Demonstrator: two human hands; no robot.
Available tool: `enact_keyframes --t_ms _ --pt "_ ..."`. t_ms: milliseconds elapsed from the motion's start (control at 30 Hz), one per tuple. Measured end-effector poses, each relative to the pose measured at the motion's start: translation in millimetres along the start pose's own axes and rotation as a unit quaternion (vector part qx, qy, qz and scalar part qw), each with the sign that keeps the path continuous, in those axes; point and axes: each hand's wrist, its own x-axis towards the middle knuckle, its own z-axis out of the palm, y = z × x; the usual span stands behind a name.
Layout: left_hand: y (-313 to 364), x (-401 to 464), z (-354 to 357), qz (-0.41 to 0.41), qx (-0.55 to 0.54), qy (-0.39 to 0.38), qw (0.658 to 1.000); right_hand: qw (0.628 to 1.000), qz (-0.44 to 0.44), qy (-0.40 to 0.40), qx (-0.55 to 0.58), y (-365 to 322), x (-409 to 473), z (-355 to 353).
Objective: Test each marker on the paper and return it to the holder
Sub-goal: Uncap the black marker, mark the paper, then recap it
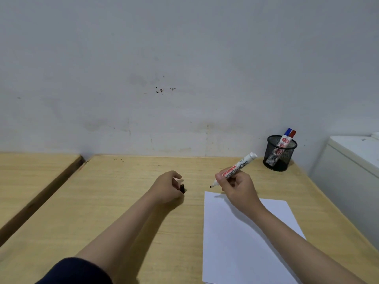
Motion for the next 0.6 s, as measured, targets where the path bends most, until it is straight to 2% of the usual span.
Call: enact_keyframes --t_ms 67,100,167,200,267,367,467,600 --pt "-1.0 -17.1 10.8 -0.013 -0.123 0.051 0.991 0.999 0.016 0.033 0.009 2.5 0.0 3.3" --pt "-1.6 -26.4 16.7 0.003 -0.146 0.097 0.984 0.998 0.032 0.059 0.022 4.7 0.0 4.5" --pt "-4.8 -42.1 26.6 0.083 -0.099 0.171 0.977 0.989 0.081 0.106 0.063 10.8 -0.2 6.9" --pt "-5.3 -48.9 29.5 0.140 -0.071 0.182 0.971 0.983 0.108 0.123 0.084 13.8 -1.0 7.9" --pt "-4.7 -56.8 33.3 0.235 -0.015 0.139 0.962 0.973 0.146 0.142 0.112 19.2 -3.1 10.9" --pt "-4.9 -61.1 41.2 0.298 0.109 0.049 0.947 0.972 0.151 0.142 0.111 25.6 -5.7 15.0" --pt "-8.4 -60.3 45.4 0.301 0.154 0.004 0.941 0.976 0.141 0.126 0.109 28.9 -5.7 16.0" --pt "-10.9 -58.6 41.6 0.302 0.149 -0.005 0.942 0.983 0.141 0.078 0.087 28.0 -1.9 16.2"
